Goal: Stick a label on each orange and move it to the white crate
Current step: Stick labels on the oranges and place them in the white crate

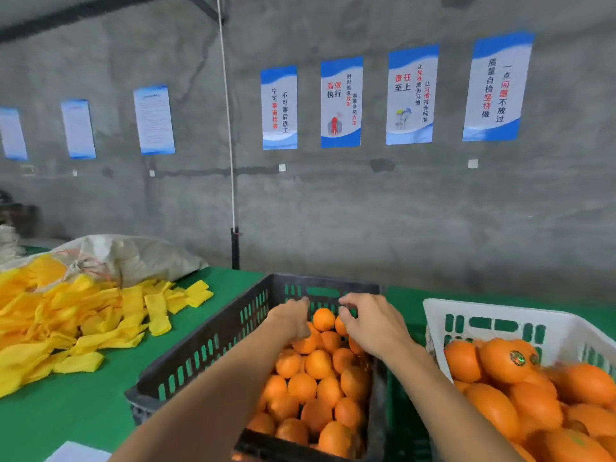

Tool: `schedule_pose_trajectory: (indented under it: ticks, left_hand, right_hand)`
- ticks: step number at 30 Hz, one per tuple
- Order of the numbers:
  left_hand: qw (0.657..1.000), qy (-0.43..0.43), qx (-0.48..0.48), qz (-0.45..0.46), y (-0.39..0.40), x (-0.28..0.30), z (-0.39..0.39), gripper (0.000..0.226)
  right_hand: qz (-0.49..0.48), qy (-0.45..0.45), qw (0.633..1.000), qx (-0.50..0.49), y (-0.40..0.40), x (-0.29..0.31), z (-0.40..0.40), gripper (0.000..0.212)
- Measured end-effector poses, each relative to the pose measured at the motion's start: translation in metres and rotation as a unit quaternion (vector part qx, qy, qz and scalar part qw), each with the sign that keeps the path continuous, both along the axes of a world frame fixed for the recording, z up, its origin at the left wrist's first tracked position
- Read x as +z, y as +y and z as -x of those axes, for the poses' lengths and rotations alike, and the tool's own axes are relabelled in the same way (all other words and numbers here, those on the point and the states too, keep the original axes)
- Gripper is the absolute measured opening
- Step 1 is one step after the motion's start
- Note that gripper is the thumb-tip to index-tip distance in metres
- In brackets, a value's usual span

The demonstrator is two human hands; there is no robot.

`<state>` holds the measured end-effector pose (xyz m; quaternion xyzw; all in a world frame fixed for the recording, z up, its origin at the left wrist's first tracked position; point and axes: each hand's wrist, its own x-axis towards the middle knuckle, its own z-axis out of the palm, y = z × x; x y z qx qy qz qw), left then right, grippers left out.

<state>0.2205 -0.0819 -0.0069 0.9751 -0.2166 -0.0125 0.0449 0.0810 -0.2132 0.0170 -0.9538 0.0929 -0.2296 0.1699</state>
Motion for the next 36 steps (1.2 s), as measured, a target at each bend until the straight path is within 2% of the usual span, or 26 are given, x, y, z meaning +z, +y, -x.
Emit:
schedule_pose_trajectory:
  ticks: [3, 6, 10, 13, 16, 19, 22, 25, 28, 32, 36]
  left_hand:
    - [0.997, 0.077, 0.002, -0.027, -0.018, -0.010, -0.040, 0.075]
    - [0.989, 0.134, 0.006, -0.060, -0.037, -0.022, -0.062, 0.065]
    - [0.985, 0.144, -0.004, -0.091, -0.042, -0.041, -0.074, 0.076]
    - [0.984, 0.167, 0.002, -0.063, -0.033, -0.040, -0.073, 0.078]
    - [0.991, 0.133, -0.007, -0.035, -0.017, -0.020, -0.058, 0.073]
    - [0.992, 0.113, -0.026, 0.045, 0.009, 0.003, -0.020, 0.066]
    - [0.983, 0.051, -0.091, 0.149, 0.029, 0.024, 0.034, 0.062]
    - [0.937, 0.016, -0.156, 0.311, 0.044, 0.035, 0.098, 0.050]
    - [0.893, 0.004, -0.201, 0.403, 0.054, 0.031, 0.162, 0.047]
    - [0.847, 0.002, -0.254, 0.467, 0.053, 0.005, 0.236, 0.050]
    - [0.837, -0.069, -0.263, 0.475, 0.044, -0.041, 0.290, 0.061]
  right_hand:
    - [0.014, 0.024, 1.000, -0.004, -0.014, 0.000, -0.041, 0.034]
    - [0.020, 0.018, 1.000, -0.012, -0.027, -0.004, -0.067, 0.032]
    - [0.030, 0.006, 0.999, -0.024, -0.038, -0.015, -0.077, 0.030]
    - [0.026, 0.013, 0.999, -0.024, -0.036, -0.020, -0.070, 0.028]
    - [0.013, 0.012, 0.999, -0.027, -0.027, -0.012, -0.053, 0.029]
    - [-0.018, 0.020, 1.000, -0.006, -0.006, -0.003, -0.025, 0.033]
    - [-0.032, 0.000, 0.999, 0.033, 0.021, 0.000, 0.013, 0.035]
    - [-0.017, -0.076, 0.996, 0.053, 0.045, -0.001, 0.056, 0.037]
    - [-0.022, -0.176, 0.983, 0.044, 0.060, -0.008, 0.109, 0.037]
    - [-0.057, -0.280, 0.956, 0.061, 0.063, -0.036, 0.182, 0.032]
    - [-0.069, -0.324, 0.942, 0.051, 0.062, -0.076, 0.237, 0.030]
